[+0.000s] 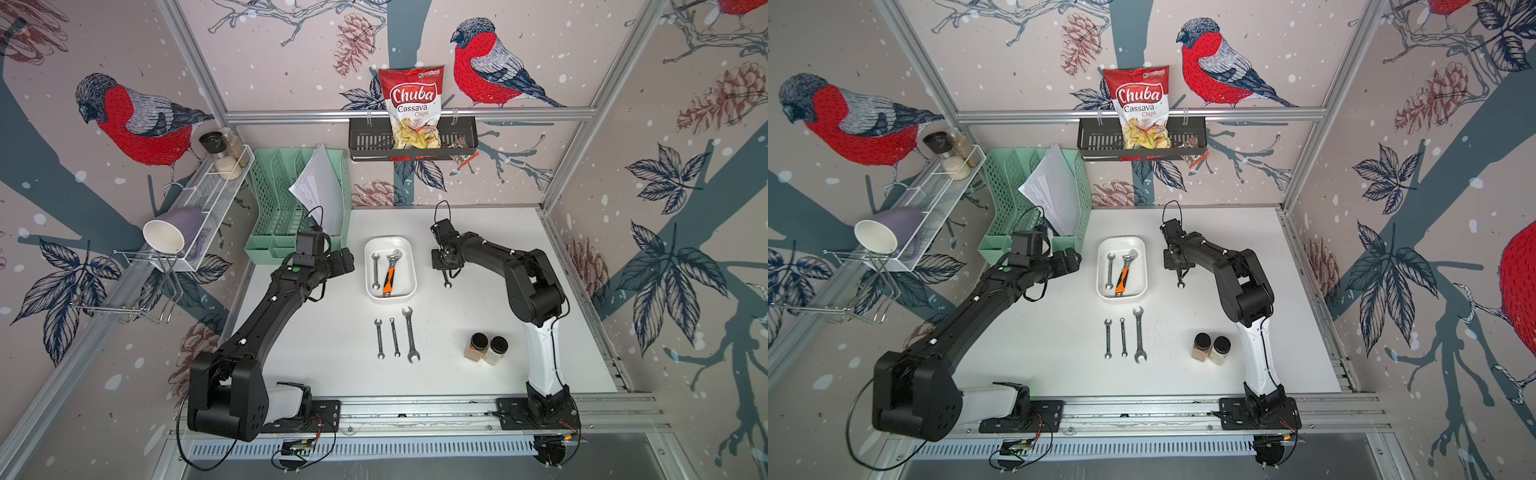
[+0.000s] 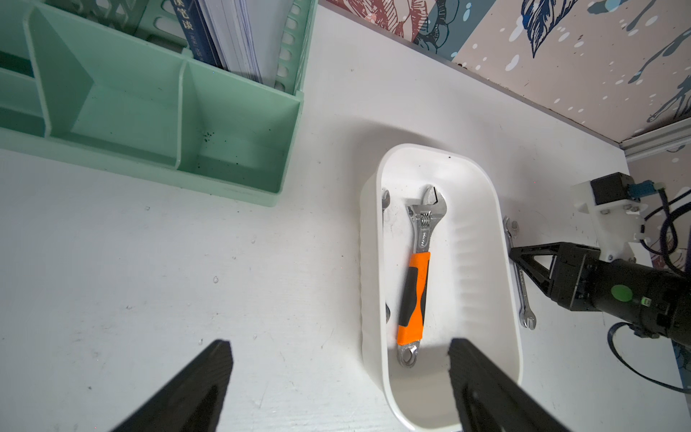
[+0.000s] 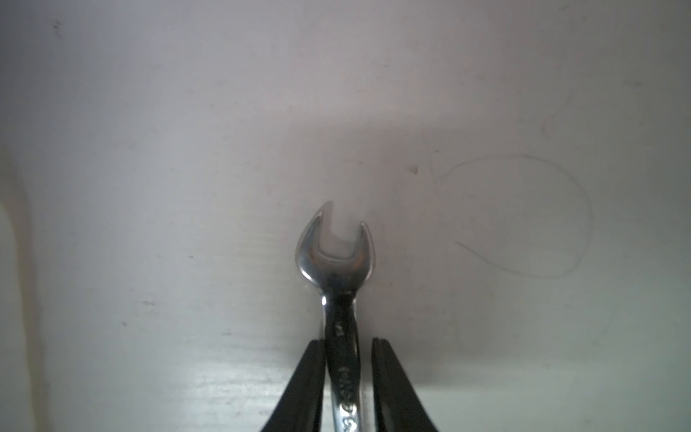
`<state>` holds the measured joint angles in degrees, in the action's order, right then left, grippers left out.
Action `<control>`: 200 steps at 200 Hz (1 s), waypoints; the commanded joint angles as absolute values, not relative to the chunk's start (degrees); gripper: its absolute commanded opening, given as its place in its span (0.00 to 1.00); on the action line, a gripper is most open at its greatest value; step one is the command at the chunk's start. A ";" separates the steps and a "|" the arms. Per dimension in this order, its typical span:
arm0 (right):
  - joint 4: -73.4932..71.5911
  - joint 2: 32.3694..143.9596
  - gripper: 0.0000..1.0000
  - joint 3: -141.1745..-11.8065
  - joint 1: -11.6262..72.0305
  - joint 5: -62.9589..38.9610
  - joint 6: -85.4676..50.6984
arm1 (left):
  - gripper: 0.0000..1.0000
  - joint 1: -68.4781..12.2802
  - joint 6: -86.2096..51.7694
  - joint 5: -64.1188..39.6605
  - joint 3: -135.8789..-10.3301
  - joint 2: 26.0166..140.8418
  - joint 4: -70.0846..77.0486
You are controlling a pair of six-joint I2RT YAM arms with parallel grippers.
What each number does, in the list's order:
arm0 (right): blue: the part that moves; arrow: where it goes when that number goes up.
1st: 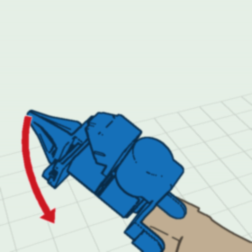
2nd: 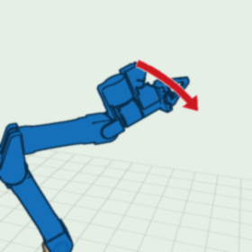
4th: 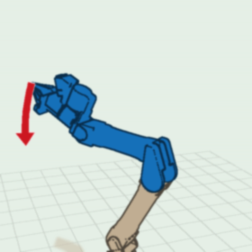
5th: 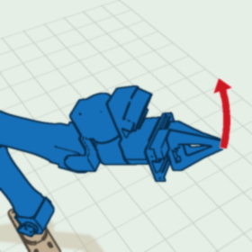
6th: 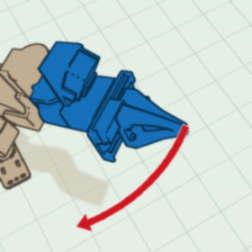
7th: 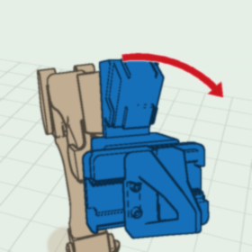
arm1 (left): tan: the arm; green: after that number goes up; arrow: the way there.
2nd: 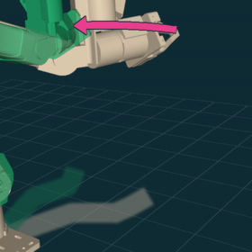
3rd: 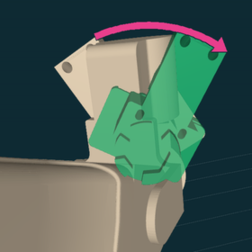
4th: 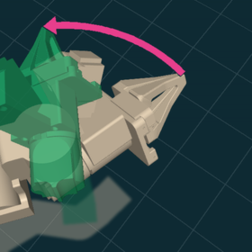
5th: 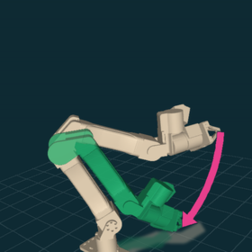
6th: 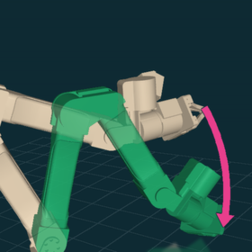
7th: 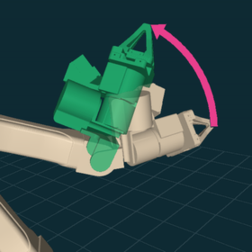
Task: Take out the wrench from the storage box
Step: Place the wrench at the center of the board.
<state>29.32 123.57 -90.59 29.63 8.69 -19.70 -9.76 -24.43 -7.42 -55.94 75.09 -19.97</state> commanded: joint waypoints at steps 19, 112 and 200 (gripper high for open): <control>30.44 121.89 0.30 -90.48 30.05 9.84 -21.09 | 0.94 -9.65 -23.94 -7.29 -56.12 74.97 -19.27; 29.79 124.52 0.25 -90.81 29.89 10.85 -22.26 | 0.94 -9.65 -23.95 -7.12 -55.92 74.44 -19.37; 29.77 124.45 0.19 -90.57 29.97 11.73 -22.44 | 0.94 -9.66 -24.04 -7.03 -55.94 74.47 -19.42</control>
<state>28.77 124.33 -90.56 29.98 10.57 -21.91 -9.76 -24.43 -7.31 -55.94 74.67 -19.97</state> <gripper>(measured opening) 0.189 0.944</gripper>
